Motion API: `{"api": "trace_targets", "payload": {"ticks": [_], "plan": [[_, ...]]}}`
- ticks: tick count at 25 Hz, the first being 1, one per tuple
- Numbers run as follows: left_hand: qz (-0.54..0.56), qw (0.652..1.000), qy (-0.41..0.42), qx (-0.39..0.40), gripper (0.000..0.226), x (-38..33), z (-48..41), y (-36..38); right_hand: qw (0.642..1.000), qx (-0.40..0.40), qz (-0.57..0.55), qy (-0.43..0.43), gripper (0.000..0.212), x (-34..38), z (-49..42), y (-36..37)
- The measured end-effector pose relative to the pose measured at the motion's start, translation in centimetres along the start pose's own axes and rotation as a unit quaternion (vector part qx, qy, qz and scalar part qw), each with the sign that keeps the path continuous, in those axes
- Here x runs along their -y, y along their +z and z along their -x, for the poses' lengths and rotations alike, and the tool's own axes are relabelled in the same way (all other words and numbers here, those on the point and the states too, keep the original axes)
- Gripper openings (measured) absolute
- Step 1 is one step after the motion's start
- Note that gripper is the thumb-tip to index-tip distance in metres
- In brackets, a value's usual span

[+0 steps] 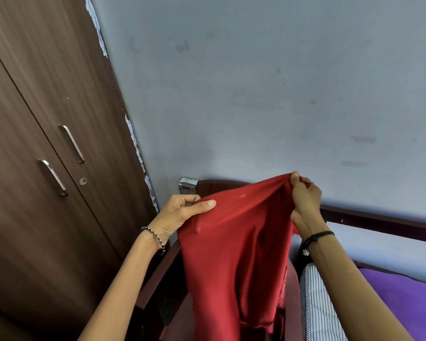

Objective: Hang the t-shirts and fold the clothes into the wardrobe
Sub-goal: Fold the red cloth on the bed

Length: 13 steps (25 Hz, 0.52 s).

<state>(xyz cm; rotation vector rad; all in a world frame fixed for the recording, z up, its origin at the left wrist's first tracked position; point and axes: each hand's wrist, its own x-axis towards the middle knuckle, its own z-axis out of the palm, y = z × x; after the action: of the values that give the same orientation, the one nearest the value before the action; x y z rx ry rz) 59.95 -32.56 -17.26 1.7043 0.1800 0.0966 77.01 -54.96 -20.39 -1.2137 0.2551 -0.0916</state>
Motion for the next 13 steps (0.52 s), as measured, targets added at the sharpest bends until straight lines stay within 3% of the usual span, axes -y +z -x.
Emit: {"api": "trace_targets", "payload": {"ticks": [4,8,10,13], "plan": [[-0.084,0.996,-0.015,0.038,0.032,0.9,1.8,-1.3,0.999,-0.041,0.013,-0.006,0.023,-0.1,-1.9,-1.0],[-0.207,0.973,-0.084,0.061,0.049,3.0,2.1,-2.7,0.998,-0.06,0.003,-0.014,0.029,0.2,-2.6,-1.2],[-0.311,0.938,-0.136,0.066,0.065,3.8,1.8,-3.1,0.997,-0.075,0.011,-0.027,0.028,0.6,-2.8,-1.4],[-0.478,0.846,-0.224,0.076,0.062,5.2,1.9,-2.6,0.994,-0.099,0.002,-0.041,0.02,1.6,-3.4,-1.8]]}}
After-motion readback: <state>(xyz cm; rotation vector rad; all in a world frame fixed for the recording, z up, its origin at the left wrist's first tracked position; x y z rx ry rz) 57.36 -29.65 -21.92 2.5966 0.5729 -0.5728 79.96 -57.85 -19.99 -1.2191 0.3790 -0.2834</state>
